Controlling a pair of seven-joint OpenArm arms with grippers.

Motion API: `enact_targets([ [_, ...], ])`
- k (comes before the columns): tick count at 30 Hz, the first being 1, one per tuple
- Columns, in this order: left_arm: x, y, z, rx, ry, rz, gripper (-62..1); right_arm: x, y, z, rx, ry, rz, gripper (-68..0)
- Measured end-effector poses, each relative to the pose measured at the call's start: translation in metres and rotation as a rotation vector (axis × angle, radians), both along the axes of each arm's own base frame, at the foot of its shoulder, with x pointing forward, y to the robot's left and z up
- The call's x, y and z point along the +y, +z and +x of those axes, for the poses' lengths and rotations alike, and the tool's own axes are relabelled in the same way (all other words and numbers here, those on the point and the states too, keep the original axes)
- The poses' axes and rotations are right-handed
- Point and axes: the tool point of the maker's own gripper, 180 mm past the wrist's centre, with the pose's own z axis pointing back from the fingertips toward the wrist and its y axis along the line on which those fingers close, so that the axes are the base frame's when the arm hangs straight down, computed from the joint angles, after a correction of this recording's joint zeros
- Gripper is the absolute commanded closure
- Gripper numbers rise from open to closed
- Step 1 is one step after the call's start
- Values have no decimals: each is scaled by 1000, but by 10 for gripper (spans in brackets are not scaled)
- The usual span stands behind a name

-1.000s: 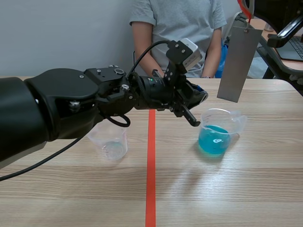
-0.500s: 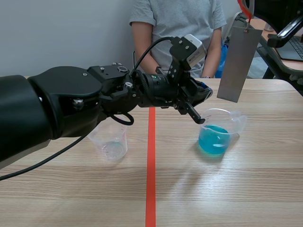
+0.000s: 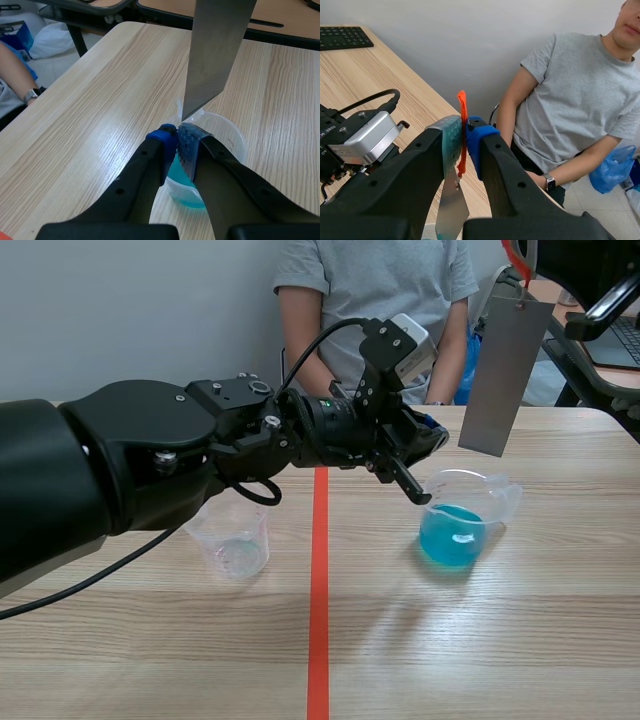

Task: Do the redox reaction experiment.
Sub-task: 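Raise the plate and point at it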

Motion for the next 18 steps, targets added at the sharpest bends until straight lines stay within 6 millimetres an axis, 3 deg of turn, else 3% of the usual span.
enact_targets([
  [14,1,-1,0,-22,-3,17,-51,0,0,0,0,0,0,-15],
  [18,12,-8,2,-11,4,35,-51,0,0,0,0,0,0,-15],
])
